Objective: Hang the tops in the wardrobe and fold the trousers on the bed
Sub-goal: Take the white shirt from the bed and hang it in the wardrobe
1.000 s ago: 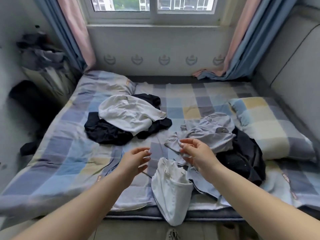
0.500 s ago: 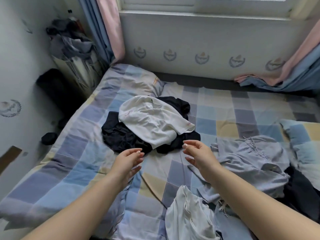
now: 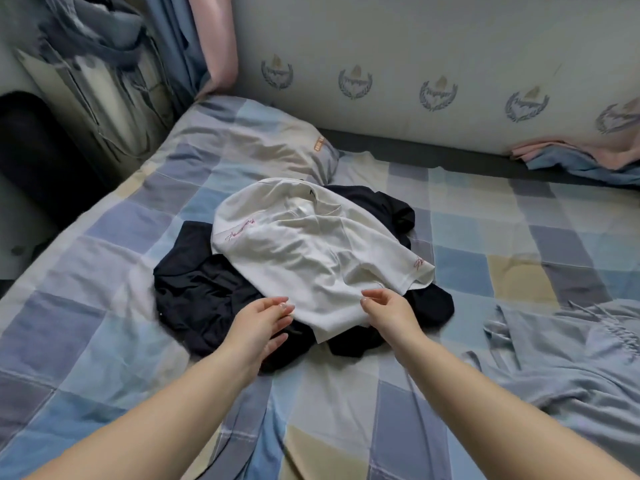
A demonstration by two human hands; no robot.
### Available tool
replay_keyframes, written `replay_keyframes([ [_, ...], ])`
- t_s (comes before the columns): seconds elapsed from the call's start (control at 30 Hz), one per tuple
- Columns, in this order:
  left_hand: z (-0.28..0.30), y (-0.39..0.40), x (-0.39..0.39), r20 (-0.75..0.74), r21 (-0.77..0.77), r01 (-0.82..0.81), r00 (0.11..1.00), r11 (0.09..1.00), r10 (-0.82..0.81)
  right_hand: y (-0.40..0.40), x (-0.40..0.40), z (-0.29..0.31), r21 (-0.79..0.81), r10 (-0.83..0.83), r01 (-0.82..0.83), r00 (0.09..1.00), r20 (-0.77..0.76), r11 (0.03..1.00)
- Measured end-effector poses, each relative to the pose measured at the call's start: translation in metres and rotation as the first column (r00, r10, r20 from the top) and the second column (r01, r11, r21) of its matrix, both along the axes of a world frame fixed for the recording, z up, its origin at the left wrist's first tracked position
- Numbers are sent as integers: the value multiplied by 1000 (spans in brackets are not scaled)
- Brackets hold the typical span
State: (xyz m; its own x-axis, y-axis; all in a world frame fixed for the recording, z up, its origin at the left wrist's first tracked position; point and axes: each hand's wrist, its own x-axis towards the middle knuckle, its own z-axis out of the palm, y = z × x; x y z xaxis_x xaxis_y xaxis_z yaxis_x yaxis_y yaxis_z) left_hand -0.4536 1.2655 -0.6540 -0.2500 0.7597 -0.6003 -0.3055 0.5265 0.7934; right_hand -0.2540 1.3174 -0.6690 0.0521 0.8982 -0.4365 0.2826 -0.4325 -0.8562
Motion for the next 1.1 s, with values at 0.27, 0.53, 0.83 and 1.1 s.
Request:
replay_keyframes([
  [0.27, -115, 128, 19, -439, 247, 325, 877, 913, -194, 122, -13, -92, 155, 58, -115, 942, 332, 981],
  [0.53, -193, 166, 50, -421, 204, 537, 803, 819, -421, 155, -17, -159, 145, 126, -228, 852, 508, 963],
  [0.83, -202, 181, 68, -127, 199, 262, 962, 944, -240, 119, -19, -179, 148, 228, -333, 849, 477, 931],
  [1.1, -161, 107, 63, -406, 142, 215, 903, 966, -141, 41, 0, -131, 171, 307, -472, 767, 564, 865],
])
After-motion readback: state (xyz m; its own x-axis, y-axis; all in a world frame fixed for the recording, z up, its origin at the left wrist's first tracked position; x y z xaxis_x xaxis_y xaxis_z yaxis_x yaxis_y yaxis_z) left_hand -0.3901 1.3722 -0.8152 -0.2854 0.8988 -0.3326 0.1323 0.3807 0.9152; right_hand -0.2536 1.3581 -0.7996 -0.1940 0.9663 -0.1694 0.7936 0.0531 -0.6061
